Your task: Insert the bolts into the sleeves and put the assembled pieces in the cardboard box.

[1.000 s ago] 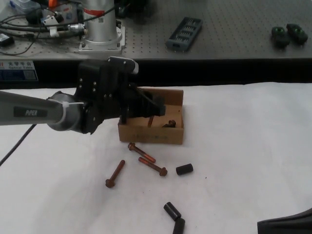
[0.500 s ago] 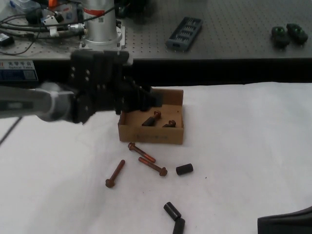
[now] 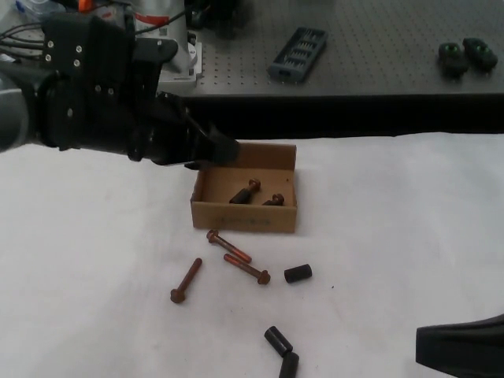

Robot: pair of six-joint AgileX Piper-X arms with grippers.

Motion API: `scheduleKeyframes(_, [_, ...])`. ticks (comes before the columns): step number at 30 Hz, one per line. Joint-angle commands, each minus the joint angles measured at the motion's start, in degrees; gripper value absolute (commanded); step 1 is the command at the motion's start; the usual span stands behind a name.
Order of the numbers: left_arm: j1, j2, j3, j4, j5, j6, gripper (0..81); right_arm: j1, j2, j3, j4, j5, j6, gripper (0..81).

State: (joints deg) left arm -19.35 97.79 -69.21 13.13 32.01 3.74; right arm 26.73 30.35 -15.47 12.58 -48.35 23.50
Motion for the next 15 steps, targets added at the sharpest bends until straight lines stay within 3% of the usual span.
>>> scheduleKeyframes(1, [0.22, -1.00, 0.06, 3.52, 1.67, 0.86, 28.4, 0.12, -0.18, -0.04, -0.79, -0.19, 0.09, 4.3])
scheduleKeyframes(11, [1.67, -1.00, 0.76, 19.04, 0.38, 3.62, 28.4, 0.12, 1.63, -0.04, -6.23, -0.01, 4.80, 4.3])
scheduleKeyframes(15, [0.83, -1.00, 0.76, 23.23, 0.38, 11.82, 28.4, 0.12, 6.42, -0.04, -4.79, -0.01, 4.75, 4.3])
